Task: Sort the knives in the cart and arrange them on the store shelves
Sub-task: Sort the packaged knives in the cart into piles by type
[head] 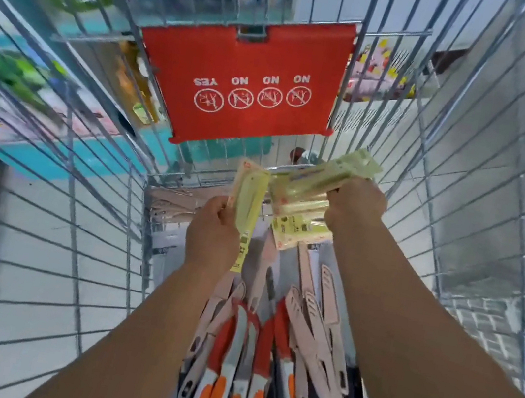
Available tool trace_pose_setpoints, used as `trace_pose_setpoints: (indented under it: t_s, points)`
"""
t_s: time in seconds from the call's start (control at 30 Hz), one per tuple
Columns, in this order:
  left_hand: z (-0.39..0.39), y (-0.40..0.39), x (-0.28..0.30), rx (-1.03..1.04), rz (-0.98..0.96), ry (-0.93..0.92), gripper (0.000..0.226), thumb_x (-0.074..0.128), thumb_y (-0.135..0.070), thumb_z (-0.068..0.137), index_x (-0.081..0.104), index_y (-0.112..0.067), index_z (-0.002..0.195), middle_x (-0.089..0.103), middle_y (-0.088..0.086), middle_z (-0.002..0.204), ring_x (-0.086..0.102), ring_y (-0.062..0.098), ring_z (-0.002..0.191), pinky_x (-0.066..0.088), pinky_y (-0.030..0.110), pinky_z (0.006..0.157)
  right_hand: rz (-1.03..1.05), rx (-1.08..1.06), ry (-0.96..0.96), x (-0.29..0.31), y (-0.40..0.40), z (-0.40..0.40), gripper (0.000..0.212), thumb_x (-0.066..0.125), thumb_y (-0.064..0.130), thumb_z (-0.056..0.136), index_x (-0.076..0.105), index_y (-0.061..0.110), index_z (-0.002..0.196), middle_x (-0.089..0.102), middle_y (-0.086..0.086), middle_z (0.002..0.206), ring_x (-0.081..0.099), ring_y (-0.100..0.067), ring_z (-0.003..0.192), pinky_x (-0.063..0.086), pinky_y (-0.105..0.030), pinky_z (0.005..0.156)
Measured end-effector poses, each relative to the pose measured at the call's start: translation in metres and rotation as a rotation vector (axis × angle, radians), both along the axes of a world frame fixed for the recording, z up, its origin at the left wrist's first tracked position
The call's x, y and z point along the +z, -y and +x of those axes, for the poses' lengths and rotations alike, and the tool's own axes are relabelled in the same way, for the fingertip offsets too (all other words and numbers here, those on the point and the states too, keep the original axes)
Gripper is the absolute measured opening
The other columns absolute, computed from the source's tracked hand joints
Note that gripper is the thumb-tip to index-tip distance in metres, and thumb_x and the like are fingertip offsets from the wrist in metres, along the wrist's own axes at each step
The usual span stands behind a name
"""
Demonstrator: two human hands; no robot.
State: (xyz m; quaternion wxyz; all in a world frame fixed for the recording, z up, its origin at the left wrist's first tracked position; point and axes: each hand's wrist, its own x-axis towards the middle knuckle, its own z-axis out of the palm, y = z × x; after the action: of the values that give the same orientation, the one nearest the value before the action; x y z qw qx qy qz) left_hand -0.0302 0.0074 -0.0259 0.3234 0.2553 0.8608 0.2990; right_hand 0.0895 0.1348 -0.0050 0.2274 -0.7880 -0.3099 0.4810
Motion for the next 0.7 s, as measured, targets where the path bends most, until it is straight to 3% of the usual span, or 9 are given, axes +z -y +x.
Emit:
trace_pose_setpoints:
  t_s: [0.07, 0.13, 0.17, 0.23, 0.3, 0.37, 0.43, 0.57, 0.7]
  points:
    - [-0.001, -0.005, 0.0, -0.008, 0.03, -0.017, 0.026, 0.038, -0.018, 0.1, 0.062, -0.014, 0.11, 0.061, 0.005, 0.092, 0.056, 0.028, 0.08, 0.046, 0.035, 0.065, -0.004, 0.12, 0.108, 0.006, 0.0, -0.002, 0.032, 0.048, 0.017, 0.096, 0.055, 0.009, 0.126, 0.055, -0.008, 0.126, 0.056, 0.008, 0.097, 0.037, -0.009, 0.067]
    - [0.0, -0.011, 0.003, -0.011, 0.069, -0.01, 0.026, 0.039, -0.019, 0.1, 0.061, -0.018, 0.114, 0.061, 0.003, 0.093, 0.057, 0.026, 0.079, 0.049, 0.035, 0.065, 0.031, 0.348, 0.26, 0.0, 0.005, -0.002, 0.028, 0.049, 0.024, 0.095, 0.056, 0.014, 0.121, 0.057, -0.002, 0.117, 0.056, -0.006, 0.107, 0.038, -0.016, 0.076]
    - [0.002, -0.015, 0.004, -0.012, 0.085, -0.009, 0.026, 0.039, -0.019, 0.1, 0.06, -0.019, 0.115, 0.061, 0.001, 0.094, 0.056, 0.023, 0.077, 0.047, 0.03, 0.063, 0.039, 0.325, 0.208, 0.003, 0.011, -0.002, 0.023, 0.049, 0.024, 0.095, 0.055, 0.017, 0.115, 0.057, 0.001, 0.105, 0.056, -0.011, 0.102, 0.041, -0.017, 0.08]
    - [0.006, -0.024, 0.008, -0.032, 0.1, -0.016, 0.025, 0.038, -0.018, 0.101, 0.058, -0.02, 0.115, 0.059, -0.001, 0.095, 0.054, 0.017, 0.073, 0.039, 0.023, 0.054, 0.054, -0.047, -0.229, -0.002, 0.016, -0.005, 0.012, 0.049, 0.019, 0.093, 0.053, 0.016, 0.104, 0.048, 0.002, 0.079, 0.052, -0.011, 0.072, 0.045, -0.016, 0.063]
    - [0.011, -0.033, 0.012, -0.085, 0.101, -0.002, 0.025, 0.037, -0.018, 0.101, 0.057, -0.022, 0.116, 0.06, -0.001, 0.098, 0.054, 0.016, 0.071, 0.037, 0.023, 0.053, 0.044, -0.082, -0.288, -0.006, 0.028, -0.002, 0.015, 0.054, 0.019, 0.09, 0.06, 0.005, 0.092, 0.051, -0.003, 0.076, 0.047, -0.014, 0.067, 0.042, -0.025, 0.059]
    - [0.017, -0.042, 0.016, -0.16, 0.09, 0.015, 0.027, 0.037, -0.019, 0.101, 0.057, -0.023, 0.118, 0.06, -0.006, 0.104, 0.057, 0.016, 0.08, 0.041, 0.025, 0.062, -0.019, 0.063, -0.315, -0.006, 0.04, 0.001, 0.012, 0.061, 0.023, 0.088, 0.064, 0.013, 0.082, 0.062, -0.005, 0.081, 0.053, -0.016, 0.068, 0.046, -0.032, 0.065]
    - [0.021, -0.051, 0.02, -0.238, 0.076, -0.002, 0.028, 0.039, -0.018, 0.1, 0.06, -0.023, 0.118, 0.059, -0.009, 0.106, 0.057, 0.012, 0.09, 0.041, 0.023, 0.072, -0.069, 0.131, -0.353, -0.003, 0.047, 0.004, 0.011, 0.063, 0.017, 0.089, 0.066, 0.009, 0.083, 0.064, -0.01, 0.08, 0.055, -0.019, 0.065, 0.049, -0.03, 0.059]
    - [0.023, -0.064, 0.022, -0.479, 0.117, -0.136, 0.03, 0.046, -0.03, 0.097, 0.063, -0.021, 0.12, 0.058, 0.0, 0.109, 0.051, 0.016, 0.099, 0.038, 0.025, 0.081, -0.003, -0.08, -0.484, 0.0, 0.034, 0.011, 0.007, 0.062, 0.008, 0.09, 0.067, 0.004, 0.089, 0.067, -0.015, 0.087, 0.064, -0.023, 0.074, 0.055, -0.021, 0.055]
    - [0.02, -0.066, 0.019, -0.699, 0.101, -0.336, 0.048, 0.056, -0.033, 0.092, 0.047, -0.024, 0.138, 0.045, 0.003, 0.133, 0.034, 0.023, 0.122, 0.03, 0.034, 0.102, 0.05, -0.273, -0.49, 0.0, 0.01, 0.007, 0.006, 0.061, 0.006, 0.09, 0.066, 0.003, 0.091, 0.066, -0.012, 0.082, 0.064, -0.017, 0.065, 0.057, -0.02, 0.058]
